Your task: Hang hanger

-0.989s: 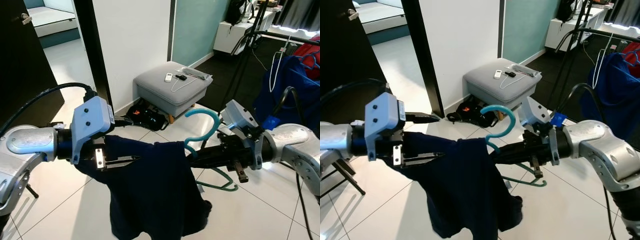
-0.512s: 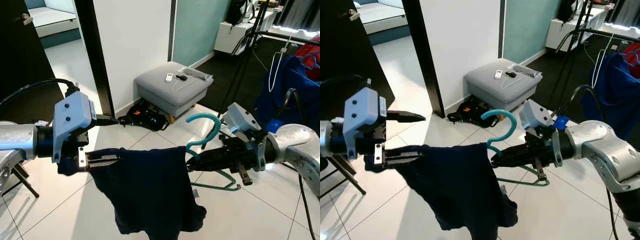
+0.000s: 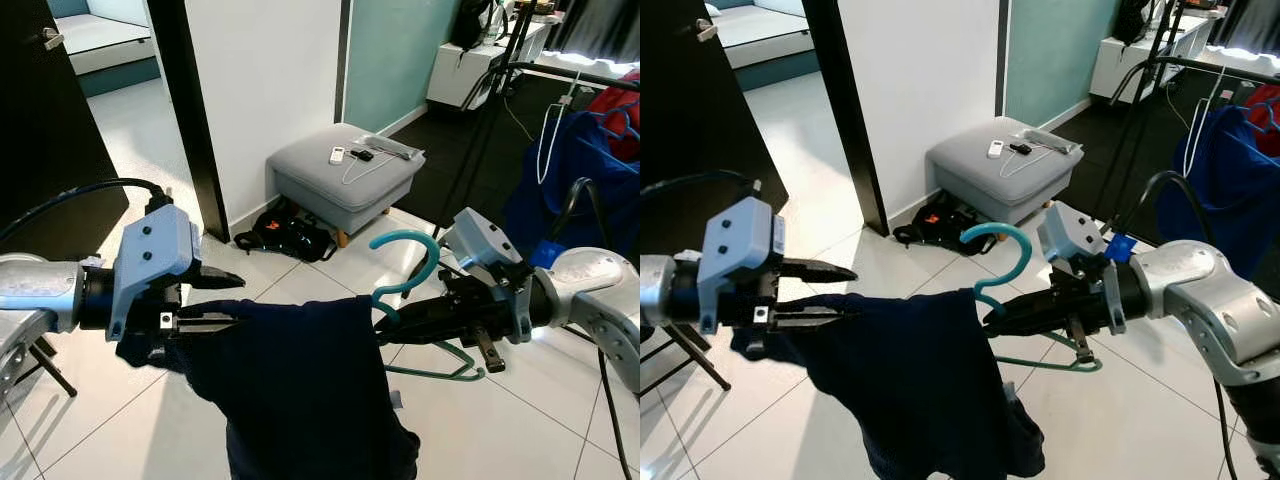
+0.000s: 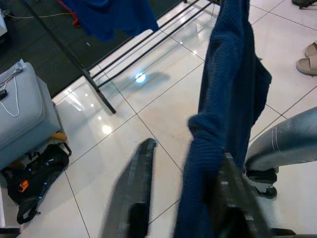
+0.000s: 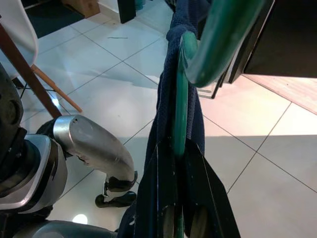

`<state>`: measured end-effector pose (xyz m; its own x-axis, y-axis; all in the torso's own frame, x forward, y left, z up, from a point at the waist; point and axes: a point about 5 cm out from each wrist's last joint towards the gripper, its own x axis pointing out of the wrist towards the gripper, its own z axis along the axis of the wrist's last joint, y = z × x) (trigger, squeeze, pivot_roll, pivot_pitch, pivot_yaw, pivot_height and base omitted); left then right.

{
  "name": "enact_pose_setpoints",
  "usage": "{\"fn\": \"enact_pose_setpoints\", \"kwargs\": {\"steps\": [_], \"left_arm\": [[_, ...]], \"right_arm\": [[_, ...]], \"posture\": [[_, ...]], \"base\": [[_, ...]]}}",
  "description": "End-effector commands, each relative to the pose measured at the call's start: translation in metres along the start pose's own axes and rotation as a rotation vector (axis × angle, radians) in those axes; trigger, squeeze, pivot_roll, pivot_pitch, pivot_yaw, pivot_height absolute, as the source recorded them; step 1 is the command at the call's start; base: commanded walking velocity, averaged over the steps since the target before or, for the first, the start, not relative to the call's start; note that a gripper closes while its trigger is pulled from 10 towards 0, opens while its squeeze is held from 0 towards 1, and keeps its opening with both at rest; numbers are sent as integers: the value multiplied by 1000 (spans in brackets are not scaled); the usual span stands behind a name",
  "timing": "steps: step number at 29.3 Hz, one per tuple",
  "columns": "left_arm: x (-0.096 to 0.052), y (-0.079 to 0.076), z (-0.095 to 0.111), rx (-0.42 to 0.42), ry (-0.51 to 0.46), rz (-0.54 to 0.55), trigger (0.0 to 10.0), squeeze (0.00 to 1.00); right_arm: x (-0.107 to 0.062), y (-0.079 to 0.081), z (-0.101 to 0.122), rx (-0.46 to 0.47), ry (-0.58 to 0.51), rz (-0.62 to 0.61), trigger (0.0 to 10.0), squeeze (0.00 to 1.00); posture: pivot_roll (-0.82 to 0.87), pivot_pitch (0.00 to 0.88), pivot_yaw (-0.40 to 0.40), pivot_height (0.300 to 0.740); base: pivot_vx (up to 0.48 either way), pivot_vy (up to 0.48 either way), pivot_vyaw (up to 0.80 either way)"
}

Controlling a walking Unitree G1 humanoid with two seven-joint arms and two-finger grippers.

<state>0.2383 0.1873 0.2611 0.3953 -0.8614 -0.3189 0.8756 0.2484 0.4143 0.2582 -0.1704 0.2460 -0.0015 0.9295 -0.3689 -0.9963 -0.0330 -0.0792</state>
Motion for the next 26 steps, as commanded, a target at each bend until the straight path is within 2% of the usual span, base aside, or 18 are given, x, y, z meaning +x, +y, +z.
{"fn": "enact_pose_setpoints", "kwargs": {"steps": [1, 2, 11, 16, 20, 21, 26], "left_arm": [[-2, -2, -1, 2, 31, -20, 2627, 0], [-2, -2, -1, 2, 32, -21, 39, 0], [-1, -3, -3, 0, 50, -34, 0, 0], [1, -3, -2, 5, 46, -39, 0, 0], [1, 1, 0, 22, 30, -14, 0, 0], [1, 3, 1, 31, 21, 5, 0, 0], [1, 11, 4, 52, -10, 63, 0, 0]], "right_arm": [[1, 2, 7, -46, -14, 15, 10000, 0], [1, 2, 7, -46, -16, 15, 10000, 0], [0, 3, 9, -53, -25, 11, 10000, 0], [1, 0, 14, -60, -64, -19, 10000, 0], [4, -4, 14, -32, -97, -35, 10000, 0], [5, -7, 15, -27, -117, -53, 10000, 976], [4, -14, 17, -28, -156, -105, 10000, 1000]], "posture": [[-31, 0, 0, 740], [-31, 0, 0, 740], [-32, 0, 4, 740], [-31, 0, 6, 740], [-27, 0, 6, 740], [-26, 0, 6, 740], [-26, 0, 6, 740]], "base": [[0, 0, 0], [0, 0, 0], [0, 0, 0], [0, 0, 0], [0, 0, 0], [0, 0, 0], [0, 0, 0]]}}
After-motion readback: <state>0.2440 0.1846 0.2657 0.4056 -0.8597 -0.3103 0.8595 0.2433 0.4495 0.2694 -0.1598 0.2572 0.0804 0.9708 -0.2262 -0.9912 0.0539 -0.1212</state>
